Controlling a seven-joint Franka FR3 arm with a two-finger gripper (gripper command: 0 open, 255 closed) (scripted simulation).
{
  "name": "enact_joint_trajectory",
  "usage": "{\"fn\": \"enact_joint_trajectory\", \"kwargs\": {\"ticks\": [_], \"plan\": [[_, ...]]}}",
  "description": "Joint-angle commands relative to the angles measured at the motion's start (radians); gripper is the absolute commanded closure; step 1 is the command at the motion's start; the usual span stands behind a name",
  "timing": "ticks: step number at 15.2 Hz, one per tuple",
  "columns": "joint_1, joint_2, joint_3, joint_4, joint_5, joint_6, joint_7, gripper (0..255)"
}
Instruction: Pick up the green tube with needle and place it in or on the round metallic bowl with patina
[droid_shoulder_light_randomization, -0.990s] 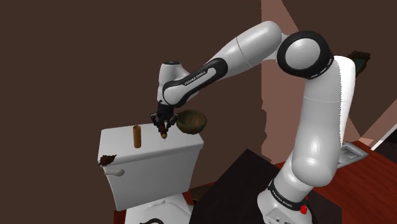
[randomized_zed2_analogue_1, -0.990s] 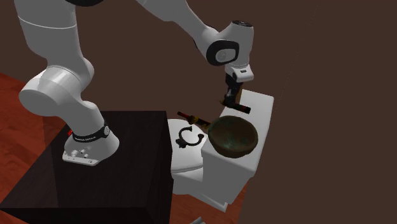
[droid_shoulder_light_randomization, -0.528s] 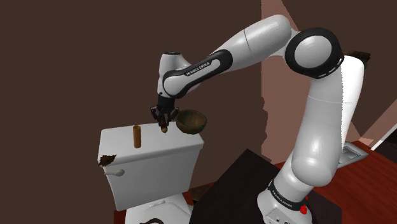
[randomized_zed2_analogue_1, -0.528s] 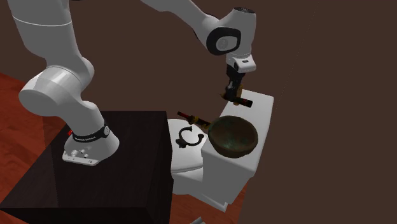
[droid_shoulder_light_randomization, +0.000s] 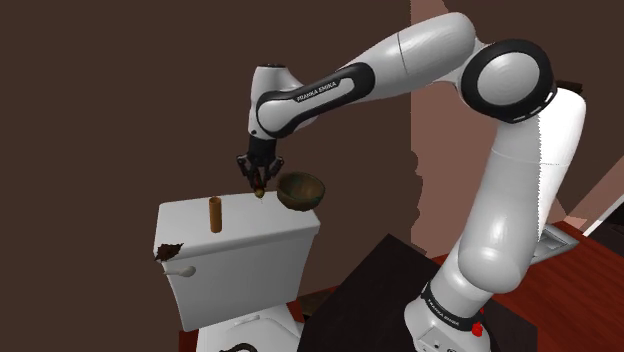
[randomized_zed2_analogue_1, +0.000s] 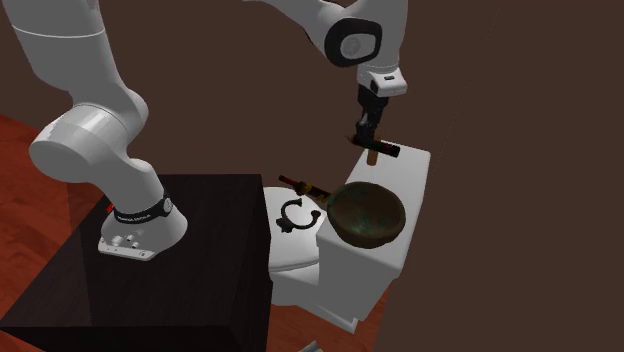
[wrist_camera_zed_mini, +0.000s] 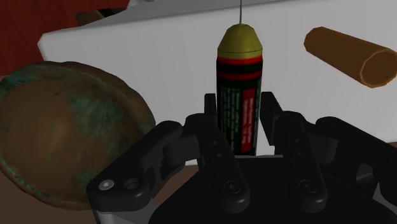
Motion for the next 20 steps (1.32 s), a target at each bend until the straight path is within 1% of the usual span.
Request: {"fn": "enact_joint_trajectory", "kwargs": {"ticks": [1, 4, 11, 18, 20], "plan": [[0.0, -0.014, 0.002, 0.012, 0.005, -0.026, -0.001, 255], [-0.001, -0.03, 0.003, 0.029, 0.01, -0.058, -0.004, 255], [-0.099, -0.118, -0.059, -0.062, 0.05, -0.056, -0.181, 255], [-0.194, -0.165, -0.138, -0.096, 0.071, -0.074, -0.365, 255], [-0.194, -0.154, -0.138, -0.11, 0.07, -0.048, -0.365, 255]]}}
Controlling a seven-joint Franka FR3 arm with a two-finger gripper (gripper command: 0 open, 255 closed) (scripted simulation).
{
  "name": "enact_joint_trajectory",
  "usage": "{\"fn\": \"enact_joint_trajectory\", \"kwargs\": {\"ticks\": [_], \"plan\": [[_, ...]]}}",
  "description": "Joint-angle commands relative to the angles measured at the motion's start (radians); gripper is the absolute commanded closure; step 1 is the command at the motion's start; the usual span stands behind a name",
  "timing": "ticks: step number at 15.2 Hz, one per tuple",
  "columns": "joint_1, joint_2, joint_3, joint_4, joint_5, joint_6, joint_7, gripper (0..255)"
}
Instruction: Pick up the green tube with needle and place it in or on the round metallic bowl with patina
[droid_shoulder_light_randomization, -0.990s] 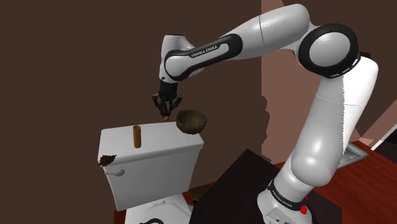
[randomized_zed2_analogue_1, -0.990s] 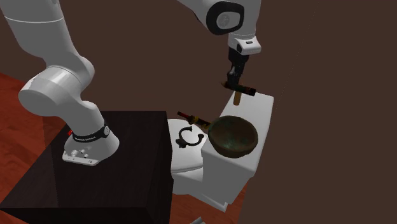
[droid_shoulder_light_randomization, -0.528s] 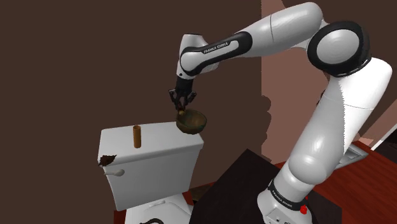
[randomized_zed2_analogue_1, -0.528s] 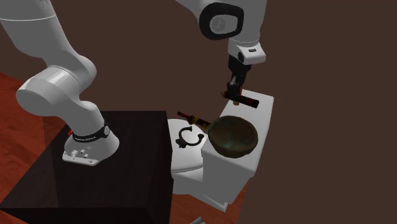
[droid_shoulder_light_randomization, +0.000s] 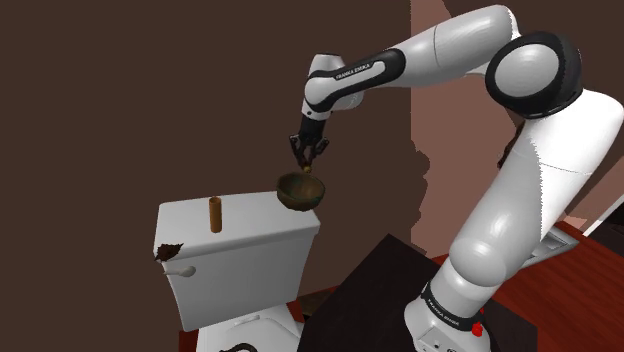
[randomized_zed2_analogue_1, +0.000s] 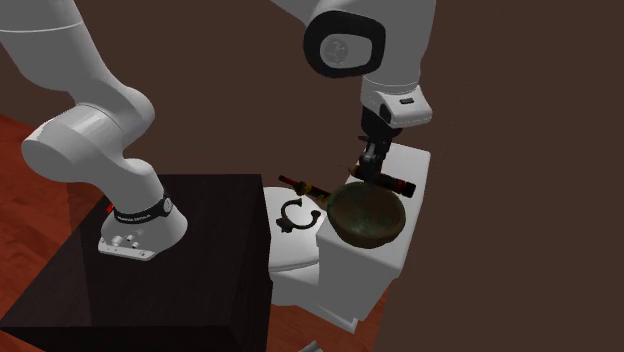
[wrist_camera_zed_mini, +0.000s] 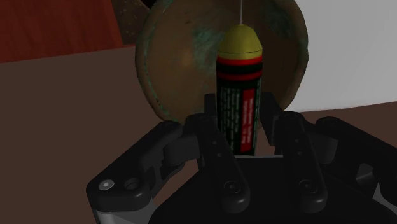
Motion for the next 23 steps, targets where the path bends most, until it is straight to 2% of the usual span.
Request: {"fn": "enact_joint_trajectory", "kwargs": {"ticks": [1, 14, 22, 23], "plan": [[-0.003, 0.005, -0.003, -0.019, 0.0, 0.024, -0.008, 255], [0.0, 0.098, -0.003, -0.091, -0.01, 0.188, -0.005, 255], [0.0, 0.101, -0.004, -0.092, -0.011, 0.192, -0.005, 255], [0.0, 0.101, -0.004, -0.092, -0.011, 0.192, -0.005, 0]]}}
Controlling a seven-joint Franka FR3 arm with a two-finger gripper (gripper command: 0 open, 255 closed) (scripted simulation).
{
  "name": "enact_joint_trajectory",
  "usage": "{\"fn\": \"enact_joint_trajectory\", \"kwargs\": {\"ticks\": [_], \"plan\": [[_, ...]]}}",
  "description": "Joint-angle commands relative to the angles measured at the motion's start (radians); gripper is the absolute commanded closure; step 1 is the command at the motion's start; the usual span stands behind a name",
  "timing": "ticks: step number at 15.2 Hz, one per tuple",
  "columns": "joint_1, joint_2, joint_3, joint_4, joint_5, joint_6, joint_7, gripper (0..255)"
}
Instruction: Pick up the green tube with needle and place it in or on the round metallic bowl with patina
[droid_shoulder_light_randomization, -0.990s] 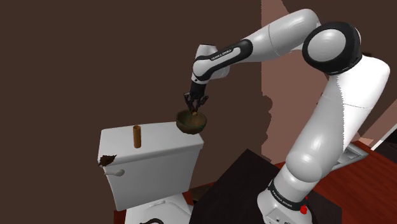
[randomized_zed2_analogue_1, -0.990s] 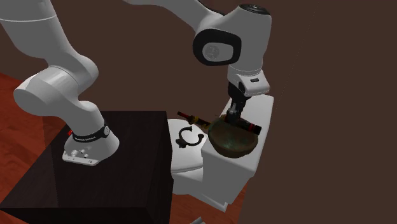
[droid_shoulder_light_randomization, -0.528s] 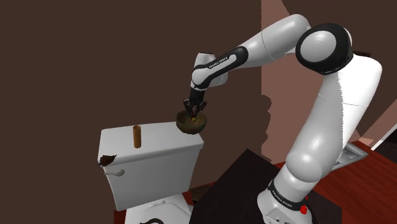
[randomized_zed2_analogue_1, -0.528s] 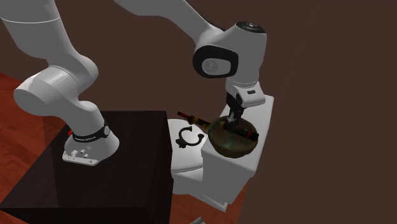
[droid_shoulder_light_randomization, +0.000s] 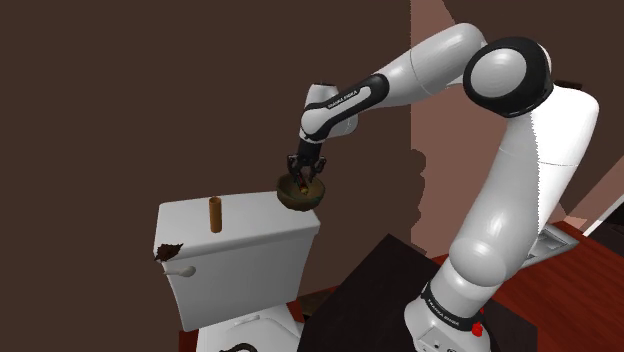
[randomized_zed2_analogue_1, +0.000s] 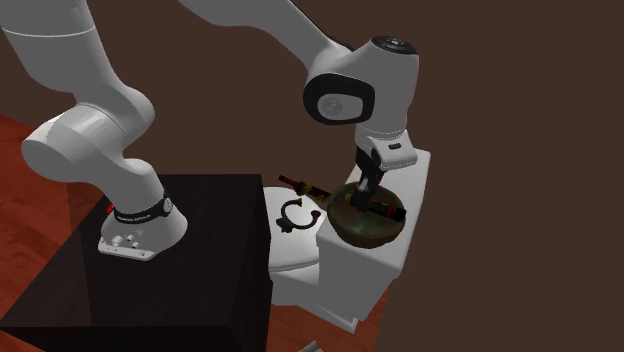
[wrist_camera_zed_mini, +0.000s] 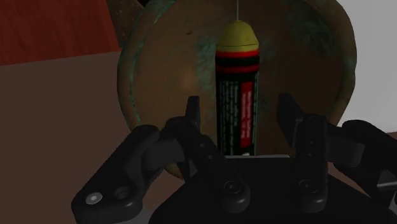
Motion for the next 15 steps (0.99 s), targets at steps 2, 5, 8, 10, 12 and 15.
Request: {"fn": "enact_joint_trajectory", "kwargs": {"ticks": [2, 5, 8, 10, 12, 15], "plan": [[0.0, 0.0, 0.0, 0.0, 0.0, 0.0, 0.0, 0], [0.0, 0.0, 0.0, 0.0, 0.0, 0.0, 0.0, 0], [-0.004, -0.061, 0.0, 0.033, 0.008, -0.093, -0.006, 0], [-0.005, -0.075, 0.0, 0.043, 0.009, -0.118, -0.007, 0], [-0.005, -0.075, 0.0, 0.043, 0.009, -0.118, -0.007, 0], [-0.005, -0.075, 0.0, 0.043, 0.009, -0.118, -0.007, 0]]}}
